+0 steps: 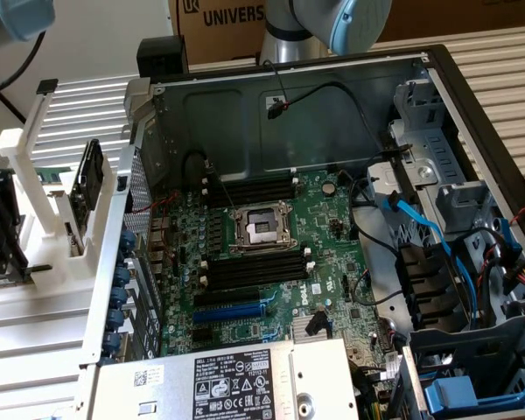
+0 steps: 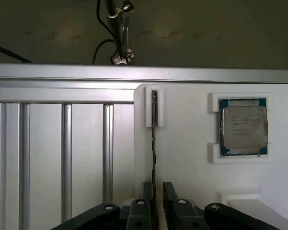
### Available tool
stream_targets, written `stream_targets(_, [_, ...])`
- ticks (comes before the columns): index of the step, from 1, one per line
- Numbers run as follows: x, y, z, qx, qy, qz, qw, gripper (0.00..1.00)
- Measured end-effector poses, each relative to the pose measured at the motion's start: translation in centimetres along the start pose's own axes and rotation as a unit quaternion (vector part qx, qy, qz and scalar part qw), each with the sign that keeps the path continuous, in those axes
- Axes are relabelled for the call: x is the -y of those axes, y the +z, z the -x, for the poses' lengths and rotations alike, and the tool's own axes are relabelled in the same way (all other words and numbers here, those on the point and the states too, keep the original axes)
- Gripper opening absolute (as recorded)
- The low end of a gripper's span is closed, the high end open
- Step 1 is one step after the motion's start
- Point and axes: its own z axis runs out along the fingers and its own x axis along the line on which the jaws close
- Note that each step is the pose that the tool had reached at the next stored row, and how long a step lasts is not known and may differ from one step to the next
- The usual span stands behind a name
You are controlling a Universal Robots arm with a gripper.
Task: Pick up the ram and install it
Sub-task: 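Pick up the ram and move it above insertion slot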
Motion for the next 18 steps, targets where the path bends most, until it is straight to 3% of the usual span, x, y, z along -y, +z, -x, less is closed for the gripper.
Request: stream_targets(18, [-0.17, 0.32, -0.1, 0.0, 0.0, -0.0001, 1.0, 0.24])
